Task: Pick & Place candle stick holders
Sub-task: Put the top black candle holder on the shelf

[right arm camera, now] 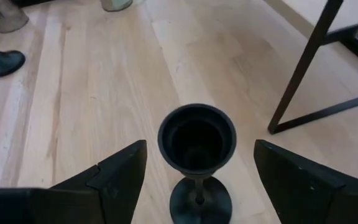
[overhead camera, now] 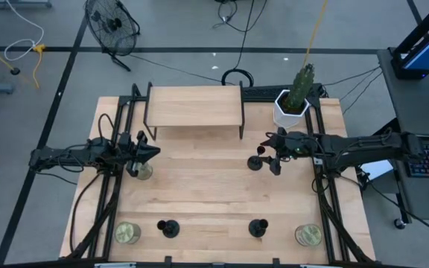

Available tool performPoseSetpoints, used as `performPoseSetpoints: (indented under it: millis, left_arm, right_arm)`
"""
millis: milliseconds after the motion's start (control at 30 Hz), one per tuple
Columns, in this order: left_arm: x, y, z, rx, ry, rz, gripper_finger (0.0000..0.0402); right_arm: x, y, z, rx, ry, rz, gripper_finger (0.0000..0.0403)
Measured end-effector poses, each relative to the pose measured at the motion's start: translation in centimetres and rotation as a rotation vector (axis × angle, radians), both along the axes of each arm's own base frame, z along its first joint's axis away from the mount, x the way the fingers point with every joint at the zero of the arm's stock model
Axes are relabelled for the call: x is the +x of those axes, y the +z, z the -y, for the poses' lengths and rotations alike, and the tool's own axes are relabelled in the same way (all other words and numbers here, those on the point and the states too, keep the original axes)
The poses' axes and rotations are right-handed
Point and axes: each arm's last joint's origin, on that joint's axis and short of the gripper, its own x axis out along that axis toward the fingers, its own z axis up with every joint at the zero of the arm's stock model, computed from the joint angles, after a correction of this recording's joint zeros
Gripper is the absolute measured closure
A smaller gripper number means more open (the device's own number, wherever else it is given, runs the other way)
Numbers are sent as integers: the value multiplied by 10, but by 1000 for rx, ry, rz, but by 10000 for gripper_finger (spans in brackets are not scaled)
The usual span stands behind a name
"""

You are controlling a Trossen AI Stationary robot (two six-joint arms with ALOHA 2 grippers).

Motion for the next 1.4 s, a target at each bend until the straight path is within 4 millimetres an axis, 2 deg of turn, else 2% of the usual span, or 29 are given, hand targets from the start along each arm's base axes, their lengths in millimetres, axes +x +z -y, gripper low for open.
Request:
performPoseSetpoints:
  millis: [1000,1400]
  left_arm:
    - [0,0,0,4,0,0,364]
    - [0,0,0,2,0,0,364]
  right_arm:
    - [2,4,1,5,-30,49,190]
    - [2,3,1,6,-29,38,196]
